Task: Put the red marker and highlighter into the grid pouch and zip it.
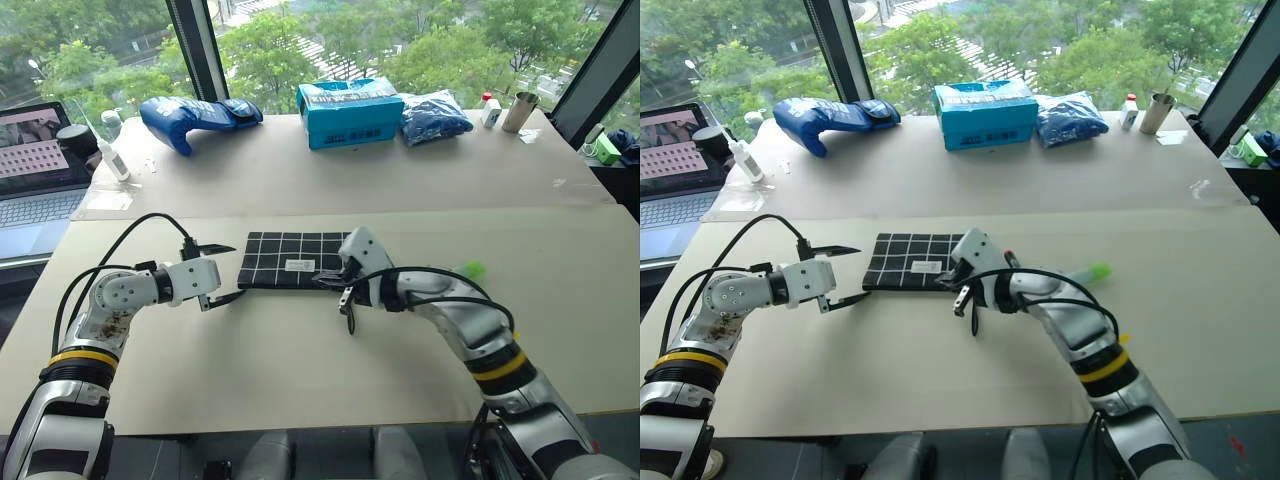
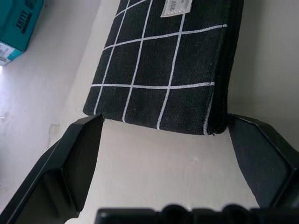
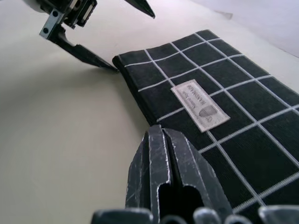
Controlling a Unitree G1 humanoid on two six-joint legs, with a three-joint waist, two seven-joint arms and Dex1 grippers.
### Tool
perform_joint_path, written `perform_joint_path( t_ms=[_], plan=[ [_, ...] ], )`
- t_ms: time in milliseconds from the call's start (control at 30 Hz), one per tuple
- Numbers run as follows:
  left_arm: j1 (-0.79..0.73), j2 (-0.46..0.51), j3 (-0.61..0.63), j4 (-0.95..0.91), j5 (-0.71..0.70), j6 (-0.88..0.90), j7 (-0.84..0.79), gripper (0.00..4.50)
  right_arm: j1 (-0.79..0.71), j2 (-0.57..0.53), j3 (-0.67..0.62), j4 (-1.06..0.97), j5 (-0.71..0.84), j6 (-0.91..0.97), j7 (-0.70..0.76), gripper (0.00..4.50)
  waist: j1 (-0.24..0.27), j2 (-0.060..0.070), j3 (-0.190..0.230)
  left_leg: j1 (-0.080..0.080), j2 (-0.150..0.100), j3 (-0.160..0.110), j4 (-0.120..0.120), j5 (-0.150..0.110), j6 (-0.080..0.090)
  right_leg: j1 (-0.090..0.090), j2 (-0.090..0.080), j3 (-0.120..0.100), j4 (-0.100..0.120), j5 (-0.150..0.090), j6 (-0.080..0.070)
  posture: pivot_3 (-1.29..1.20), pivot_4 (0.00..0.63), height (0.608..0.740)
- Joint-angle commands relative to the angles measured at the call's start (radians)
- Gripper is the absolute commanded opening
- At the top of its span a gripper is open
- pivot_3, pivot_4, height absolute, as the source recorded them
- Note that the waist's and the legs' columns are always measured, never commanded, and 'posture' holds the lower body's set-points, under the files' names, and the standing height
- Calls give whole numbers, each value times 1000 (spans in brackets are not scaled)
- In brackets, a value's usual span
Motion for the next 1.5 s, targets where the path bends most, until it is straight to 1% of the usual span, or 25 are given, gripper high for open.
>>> perform_joint_path(
  t_ms=[33,133,200,467,633,733,967,1067,1133,1233,1300,1333,1400,1433,1500],
  plan=[
    [-57,-1,-34,107,82,-66,68,4500,-24,-35,73,89,-156,-103,2,28,3,0,0,0,0,0,0,0,0,0,0,0,0,0,0,0,150,740],
    [-99,-12,-62,164,115,-111,102,4500,-15,-72,145,112,-266,-185,26,28,1,0,-1,1,0,0,0,0,0,0,0,0,0,0,0,0,150,740],
    [-118,-18,-77,196,133,-141,122,4500,-8,-77,158,120,-301,-214,30,28,0,0,-2,2,0,0,0,0,0,1,0,0,0,0,0,0,150,740],
    [-200,-43,-124,341,195,-296,195,4500,22,-44,110,101,-323,-230,31,28,4,0,-4,3,0,0,0,0,0,2,0,0,0,0,0,0,150,740],
    [-246,-70,-143,419,217,-341,230,4500,43,-44,86,80,-337,-222,34,28,5,0,-4,3,0,0,0,0,1,2,0,0,0,0,0,0,150,740],
    [-259,-82,-141,453,210,-349,232,3725,62,-49,73,60,-340,-212,35,0,5,0,-4,3,0,0,0,0,0,2,0,0,0,0,0,0,150,740],
    [-267,-84,-144,490,199,-382,217,1050,90,-52,55,36,-350,-199,33,0,-1,0,-4,3,0,0,0,0,0,2,0,0,0,0,0,0,150,740],
    [-272,-85,-135,497,179,-382,197,60,96,-54,48,27,-349,-199,38,0,0,0,-4,3,0,0,0,0,1,2,0,0,0,0,0,0,150,740],
    [-271,-88,-124,494,152,-371,163,60,96,-53,40,26,-347,-203,39,0,-2,0,-4,2,0,0,0,0,1,2,0,0,0,0,0,0,150,740],
    [-258,-99,-96,471,69,-299,46,60,87,-39,6,35,-340,-233,12,0,-3,0,-4,2,0,0,0,0,1,1,0,0,1,0,0,0,150,740],
    [-249,-103,-73,449,29,-229,3,60,63,1,-54,63,-314,-204,-42,0,-6,0,-3,2,0,0,0,0,1,1,0,0,1,0,1,0,150,740],
    [-241,-101,-62,441,15,-194,-9,60,39,34,-125,83,-266,-169,-75,0,-9,0,-3,2,0,0,0,0,1,1,0,0,1,0,1,0,150,740],
    [-220,-91,-49,424,7,-128,-11,0,2,81,-260,95,-155,-92,-89,593,-18,0,-3,2,0,0,0,0,1,1,0,0,1,0,0,0,150,740],
    [-205,-86,-41,408,1,-101,-10,0,-9,86,-309,85,-112,-62,-80,775,-21,0,-3,1,0,0,0,0,0,0,0,0,1,0,0,0,150,740],
    [-168,-82,-19,358,-24,-37,-19,0,-20,78,-367,47,-57,0,-62,1482,-26,0,-3,1,0,-1,0,0,0,0,0,0,1,0,0,0,150,740]
  ],
)
